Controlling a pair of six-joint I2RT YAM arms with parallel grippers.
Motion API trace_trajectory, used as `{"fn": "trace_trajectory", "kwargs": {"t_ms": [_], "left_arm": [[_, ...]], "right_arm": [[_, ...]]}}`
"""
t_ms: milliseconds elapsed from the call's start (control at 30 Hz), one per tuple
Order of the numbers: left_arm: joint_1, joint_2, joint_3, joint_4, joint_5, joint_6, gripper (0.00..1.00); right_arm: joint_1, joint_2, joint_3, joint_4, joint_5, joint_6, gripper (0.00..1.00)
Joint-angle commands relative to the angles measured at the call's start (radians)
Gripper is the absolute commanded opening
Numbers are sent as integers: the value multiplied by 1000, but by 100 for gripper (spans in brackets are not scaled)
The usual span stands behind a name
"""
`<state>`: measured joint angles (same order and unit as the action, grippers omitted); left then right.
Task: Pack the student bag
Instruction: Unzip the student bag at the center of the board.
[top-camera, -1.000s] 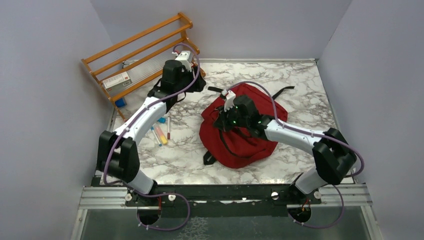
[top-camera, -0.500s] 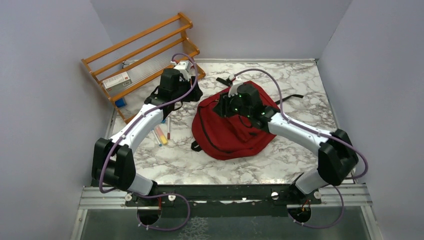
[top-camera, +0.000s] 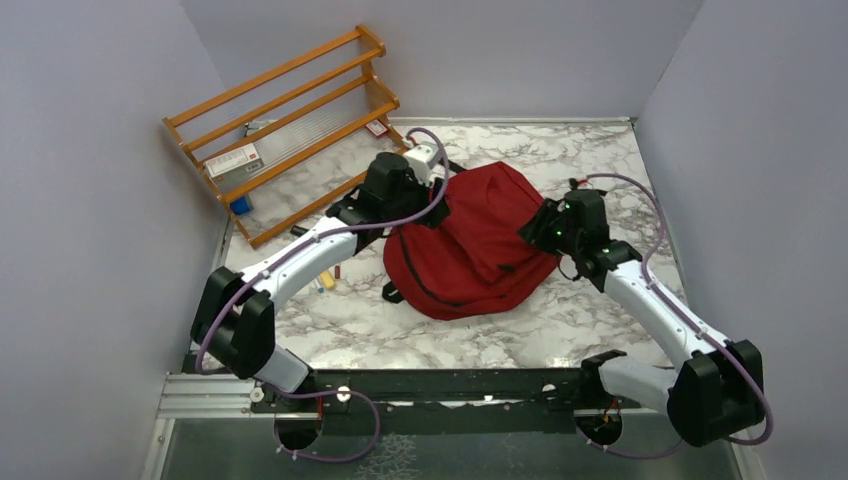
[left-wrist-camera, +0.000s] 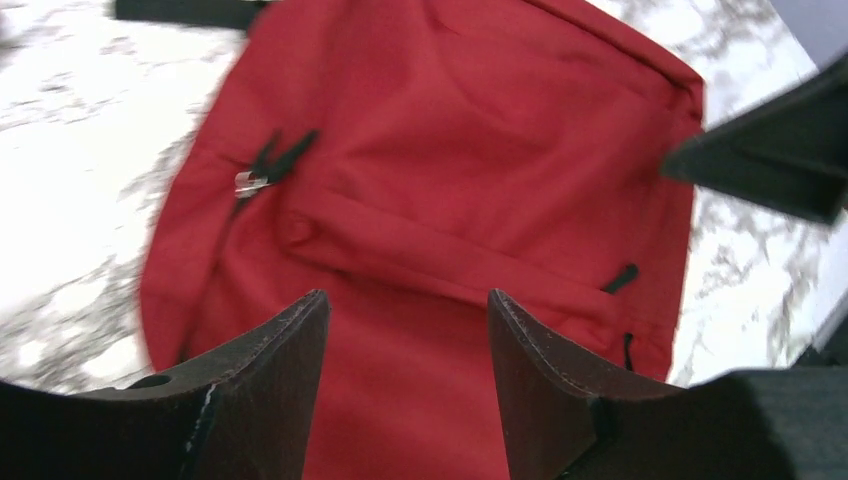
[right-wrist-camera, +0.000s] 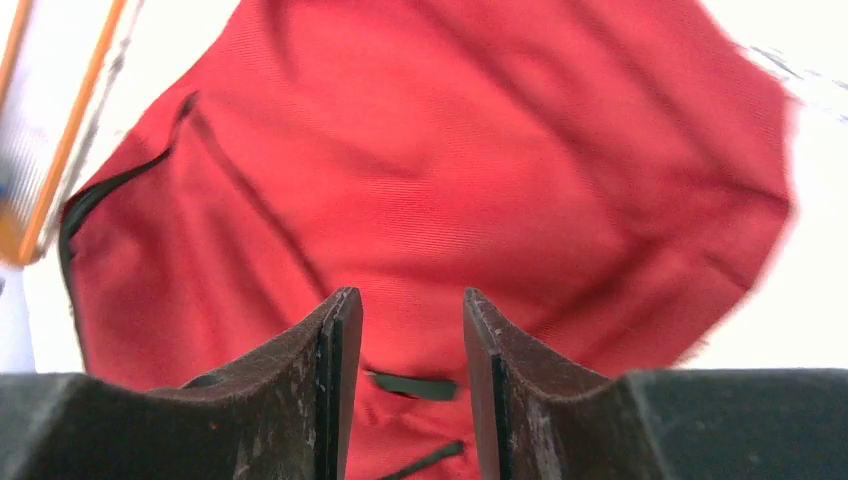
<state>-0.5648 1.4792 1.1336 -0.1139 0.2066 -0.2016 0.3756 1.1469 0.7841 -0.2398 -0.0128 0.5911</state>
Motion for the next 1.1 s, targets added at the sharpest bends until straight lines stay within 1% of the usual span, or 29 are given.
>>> {"fn": "trace_trajectory", "kwargs": {"t_ms": [0,100,300,467,533,667,800,1067], "left_arm": [[-132,52,46,4,-22,78,59],[-200,84,54,7,-17,108,58],[-274,155,96,5,-45,180,57],[-331,217,146,-19,-85,254,56],[-351,233,157,-20,-99,274,57],[-372,256,173,-30,-113,303,57],[-379,256,171,-36,-113,314,57],[-390,262,173,-45,-129,333,57]], "right_arm": [[-149,-91,-102,-76,-95,127,46],[-196,-131,-176,-39,-137,181,46],[-201,-169,-247,19,-144,298,46],[-201,-156,-276,15,-127,377,46],[-201,-151,-293,43,-137,394,46],[-201,-148,-315,101,-139,443,45],[-201,-126,-321,157,-135,469,41],[-201,-18,-314,229,-153,503,40]]}}
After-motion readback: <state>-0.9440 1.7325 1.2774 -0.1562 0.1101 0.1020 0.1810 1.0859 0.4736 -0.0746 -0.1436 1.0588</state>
